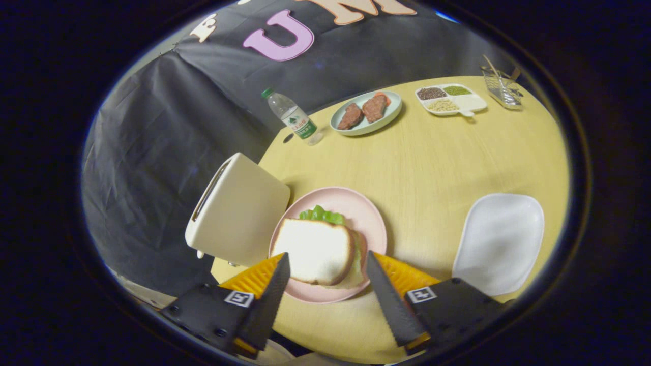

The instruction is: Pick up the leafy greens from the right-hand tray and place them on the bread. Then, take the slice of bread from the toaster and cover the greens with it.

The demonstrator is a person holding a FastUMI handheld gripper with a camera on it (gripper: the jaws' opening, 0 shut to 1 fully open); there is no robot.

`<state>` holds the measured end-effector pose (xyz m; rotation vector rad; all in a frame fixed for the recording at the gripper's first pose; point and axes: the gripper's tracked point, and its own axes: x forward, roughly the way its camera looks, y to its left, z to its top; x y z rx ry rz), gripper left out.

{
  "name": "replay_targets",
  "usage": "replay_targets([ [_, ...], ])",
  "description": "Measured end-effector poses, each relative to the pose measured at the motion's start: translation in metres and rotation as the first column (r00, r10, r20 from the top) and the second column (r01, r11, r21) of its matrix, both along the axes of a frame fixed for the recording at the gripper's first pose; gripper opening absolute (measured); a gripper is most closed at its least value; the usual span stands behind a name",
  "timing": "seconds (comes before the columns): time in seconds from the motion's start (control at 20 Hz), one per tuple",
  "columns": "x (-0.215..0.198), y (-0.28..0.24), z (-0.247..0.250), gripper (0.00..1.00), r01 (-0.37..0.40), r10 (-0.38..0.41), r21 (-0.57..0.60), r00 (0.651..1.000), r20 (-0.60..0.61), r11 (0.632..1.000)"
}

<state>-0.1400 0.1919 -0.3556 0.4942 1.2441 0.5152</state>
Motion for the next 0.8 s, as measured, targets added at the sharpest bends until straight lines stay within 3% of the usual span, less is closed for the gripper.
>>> replay_targets([
  [0.1, 0.009, -0.015, 0.016, 0.97, -0.006, 0.006, -0.006, 0.998, 0.055, 1.000],
  [0.45, 0.059, -0.075, 0.081, 1.00, 0.075, -0.068, -0.010, 0.953, 0.296, 0.997],
  [0.8, 0.111, -0.158, 0.152, 1.00, 0.231, -0.136, -0.099, 0.812, 0.568, 0.968],
])
